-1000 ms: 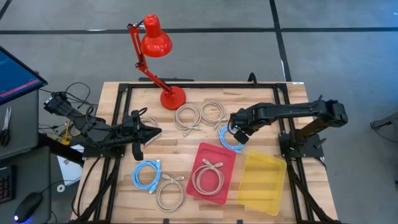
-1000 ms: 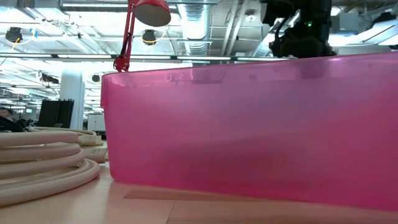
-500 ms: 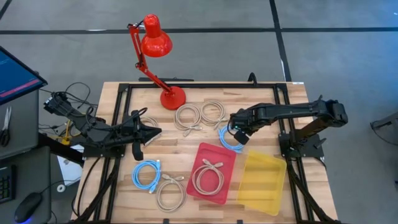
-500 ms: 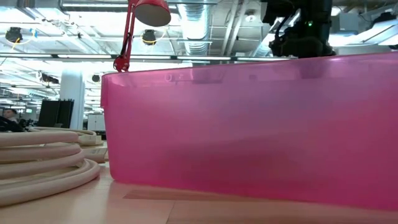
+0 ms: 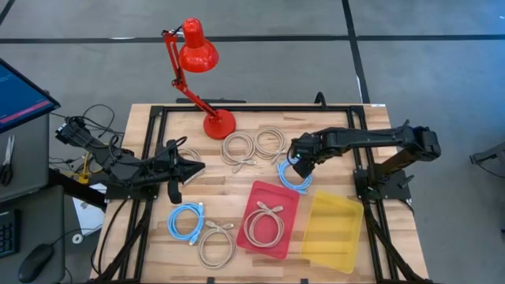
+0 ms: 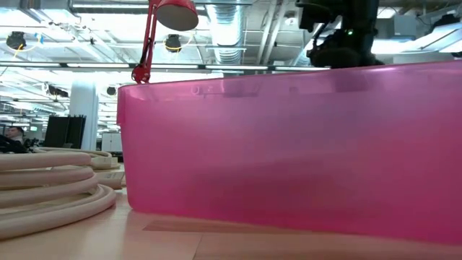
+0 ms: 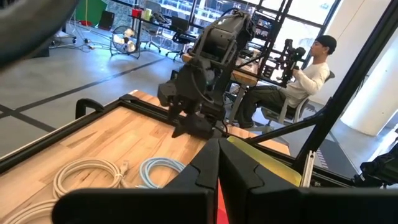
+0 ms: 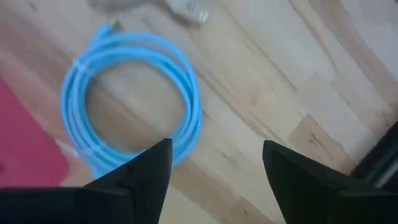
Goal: Sort HDMI cables
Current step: Put the blue HDMI cable into the yellow bin
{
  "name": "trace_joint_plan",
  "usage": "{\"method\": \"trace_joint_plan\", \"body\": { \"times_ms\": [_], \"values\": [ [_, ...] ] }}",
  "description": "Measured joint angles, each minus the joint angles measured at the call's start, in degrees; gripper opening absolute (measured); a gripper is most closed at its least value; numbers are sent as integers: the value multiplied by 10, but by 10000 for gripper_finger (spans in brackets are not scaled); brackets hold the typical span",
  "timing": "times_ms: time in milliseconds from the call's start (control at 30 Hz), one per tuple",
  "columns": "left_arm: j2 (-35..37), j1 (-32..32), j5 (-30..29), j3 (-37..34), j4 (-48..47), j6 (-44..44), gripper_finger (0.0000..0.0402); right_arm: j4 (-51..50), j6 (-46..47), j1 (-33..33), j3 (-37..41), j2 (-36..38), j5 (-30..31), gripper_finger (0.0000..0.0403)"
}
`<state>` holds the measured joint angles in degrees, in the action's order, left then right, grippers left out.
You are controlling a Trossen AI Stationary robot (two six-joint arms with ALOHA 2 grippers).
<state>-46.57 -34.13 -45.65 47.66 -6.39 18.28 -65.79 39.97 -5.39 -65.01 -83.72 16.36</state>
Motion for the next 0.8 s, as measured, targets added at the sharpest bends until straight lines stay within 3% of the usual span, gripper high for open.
{"method": "trace_joint_plan", "body": {
  "times_ms": [100,267,433,800],
  "values": [
    [0,0,0,0,0,0,8,25,-12,-24,0,0,-2,226],
    [0,0,0,0,0,0,8,53,-38,-73,2,0,-58,193],
    [0,0,0,0,0,0,8,84,-53,-105,52,0,-107,182],
    [0,0,-2,0,0,0,8,219,-40,-79,173,0,-156,194]
  ]
}}
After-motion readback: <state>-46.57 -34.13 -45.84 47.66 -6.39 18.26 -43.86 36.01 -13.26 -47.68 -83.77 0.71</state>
